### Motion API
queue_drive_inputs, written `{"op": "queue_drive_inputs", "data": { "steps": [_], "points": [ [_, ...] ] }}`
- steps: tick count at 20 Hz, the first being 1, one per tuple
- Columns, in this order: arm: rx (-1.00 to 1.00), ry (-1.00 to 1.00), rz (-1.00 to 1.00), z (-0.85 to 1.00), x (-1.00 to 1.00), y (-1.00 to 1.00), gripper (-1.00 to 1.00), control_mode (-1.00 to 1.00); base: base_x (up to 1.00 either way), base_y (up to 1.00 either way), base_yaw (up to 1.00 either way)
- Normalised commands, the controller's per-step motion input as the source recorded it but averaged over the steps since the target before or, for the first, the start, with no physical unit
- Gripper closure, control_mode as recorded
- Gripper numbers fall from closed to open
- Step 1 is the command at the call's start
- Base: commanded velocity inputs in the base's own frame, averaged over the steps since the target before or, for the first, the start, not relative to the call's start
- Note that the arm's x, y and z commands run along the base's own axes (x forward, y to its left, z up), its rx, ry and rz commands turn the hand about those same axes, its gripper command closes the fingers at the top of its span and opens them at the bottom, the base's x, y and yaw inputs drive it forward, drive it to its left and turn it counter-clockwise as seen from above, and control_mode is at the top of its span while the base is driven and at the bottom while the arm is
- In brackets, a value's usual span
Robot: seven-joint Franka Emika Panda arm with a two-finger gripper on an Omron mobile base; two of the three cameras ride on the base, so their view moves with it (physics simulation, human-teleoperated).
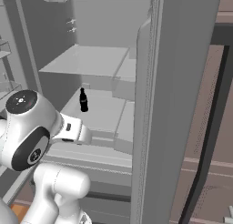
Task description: Open the fridge, grab two sodas, and place both sodas inside the bowl with ice on the dining counter.
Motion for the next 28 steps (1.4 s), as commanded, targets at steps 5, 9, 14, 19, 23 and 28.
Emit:
{"op": "queue_drive_inputs", "data": {
  "steps": [5, 9, 14, 19, 23, 28],
  "points": [
    [0.0, 0.0, 0.0, 0.0, 0.0, 0.0, -1.0, 1.0, 0.66, 0.11, 0.0],
    [0.0, 0.0, 0.0, 0.0, 0.0, 0.0, -1.0, 1.0, 0.73, 0.08, 0.0],
    [0.0, -0.11, 0.04, -0.1, 0.09, 0.01, -1.0, -1.0, 0.4, 0.01, 0.01],
    [0.02, -0.36, 0.18, -0.38, 0.15, 0.02, -1.0, -1.0, 0.0, 0.0, 0.0],
    [0.02, -0.26, 0.17, -0.39, 0.39, 0.14, -1.0, -1.0, 0.0, 0.0, 0.0],
    [0.0, -0.16, 0.12, -0.37, 0.43, 0.34, -1.0, -1.0, 0.0, 0.0, 0.0]
  ]
}}
